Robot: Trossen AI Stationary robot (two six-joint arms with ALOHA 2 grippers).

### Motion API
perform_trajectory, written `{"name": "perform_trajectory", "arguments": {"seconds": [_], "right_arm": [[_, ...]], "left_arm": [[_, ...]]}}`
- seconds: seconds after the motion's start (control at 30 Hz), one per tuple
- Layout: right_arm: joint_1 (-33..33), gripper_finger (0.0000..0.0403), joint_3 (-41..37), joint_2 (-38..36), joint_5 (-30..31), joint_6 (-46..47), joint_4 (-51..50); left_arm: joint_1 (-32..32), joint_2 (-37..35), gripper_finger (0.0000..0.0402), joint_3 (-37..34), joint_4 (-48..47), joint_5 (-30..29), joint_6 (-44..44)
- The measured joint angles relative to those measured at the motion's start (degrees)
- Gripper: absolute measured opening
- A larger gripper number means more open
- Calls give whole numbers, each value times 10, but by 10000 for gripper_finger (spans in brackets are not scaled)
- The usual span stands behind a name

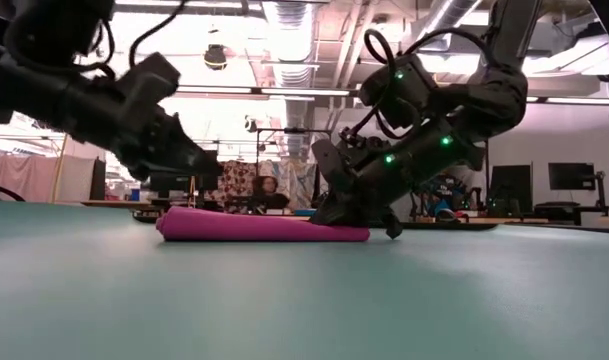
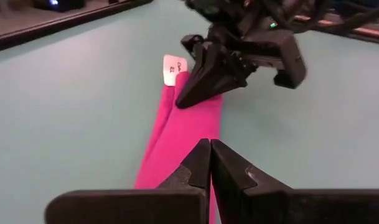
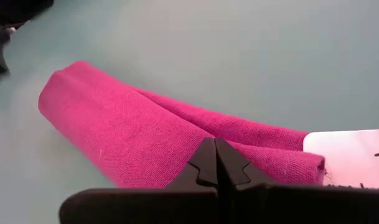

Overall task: Roll towel into tight, uniform cylinder
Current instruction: Roll the pink towel

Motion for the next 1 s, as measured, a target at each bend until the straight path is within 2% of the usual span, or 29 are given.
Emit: {"name": "perform_trajectory", "arguments": {"seconds": [0.1,0.27,0.37,0.47,0.7,0.83,1.0], "right_arm": [[5,5,1,0,16,0,2],[8,5,2,1,21,0,2],[14,5,2,1,24,2,0],[21,6,2,0,29,11,-1],[32,6,2,0,53,38,-2],[36,6,2,0,59,45,-2],[55,10,-1,-2,120,0,42]], "left_arm": [[-16,63,0,29,12,-50,-20],[-25,136,0,73,8,-70,-38],[-22,157,0,78,1,-97,-44],[-17,163,0,73,0,-107,-55],[-3,163,0,64,-76,-101,-109],[-2,162,0,64,-93,-98,-108],[-1,162,0,64,-97,-93,-91]]}}
